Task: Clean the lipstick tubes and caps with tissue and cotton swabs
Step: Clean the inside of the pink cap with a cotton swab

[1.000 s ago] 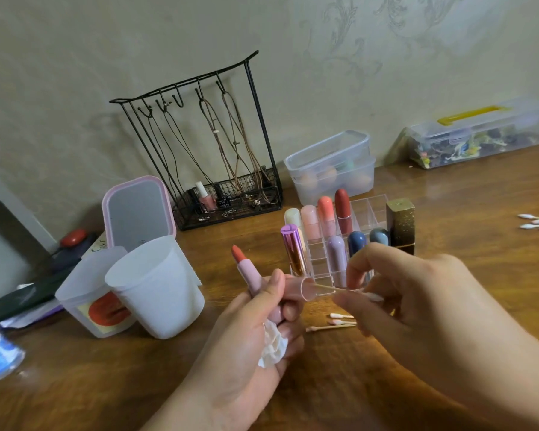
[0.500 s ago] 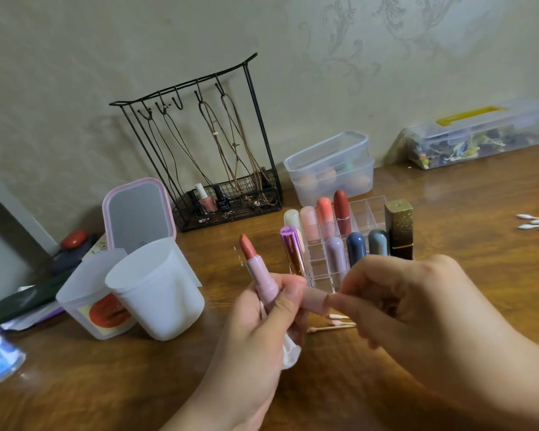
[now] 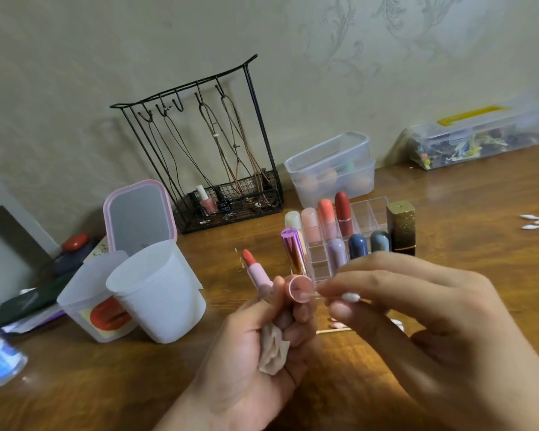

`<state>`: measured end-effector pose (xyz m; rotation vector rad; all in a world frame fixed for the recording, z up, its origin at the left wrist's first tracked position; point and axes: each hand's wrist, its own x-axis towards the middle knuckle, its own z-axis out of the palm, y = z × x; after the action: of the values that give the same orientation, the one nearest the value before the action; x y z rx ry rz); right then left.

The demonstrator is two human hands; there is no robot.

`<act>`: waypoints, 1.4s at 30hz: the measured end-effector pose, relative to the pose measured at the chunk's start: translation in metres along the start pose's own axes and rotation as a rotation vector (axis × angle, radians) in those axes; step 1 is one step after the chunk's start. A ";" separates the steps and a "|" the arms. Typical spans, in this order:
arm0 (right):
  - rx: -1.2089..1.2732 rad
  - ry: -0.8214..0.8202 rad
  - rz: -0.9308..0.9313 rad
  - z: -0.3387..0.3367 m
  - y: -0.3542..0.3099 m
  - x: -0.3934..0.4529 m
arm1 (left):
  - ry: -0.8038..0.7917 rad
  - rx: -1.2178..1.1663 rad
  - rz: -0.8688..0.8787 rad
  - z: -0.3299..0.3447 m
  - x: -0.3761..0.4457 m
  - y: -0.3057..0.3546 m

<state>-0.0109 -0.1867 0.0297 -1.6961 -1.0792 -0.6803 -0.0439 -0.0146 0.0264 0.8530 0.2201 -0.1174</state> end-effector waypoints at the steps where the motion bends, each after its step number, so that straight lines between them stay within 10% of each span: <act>1: -0.071 0.012 -0.016 0.000 -0.001 0.000 | -0.042 -0.001 -0.008 -0.002 0.001 -0.001; 9: -0.552 0.041 -0.244 -0.007 0.003 0.005 | -0.261 0.063 -0.011 -0.008 0.004 -0.008; 42: -0.415 -0.115 -0.182 -0.003 0.007 -0.001 | -0.169 0.008 -0.078 -0.008 0.005 -0.008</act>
<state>-0.0048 -0.1907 0.0267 -2.0226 -1.2465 -0.9860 -0.0420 -0.0140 0.0146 0.8382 0.0947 -0.2623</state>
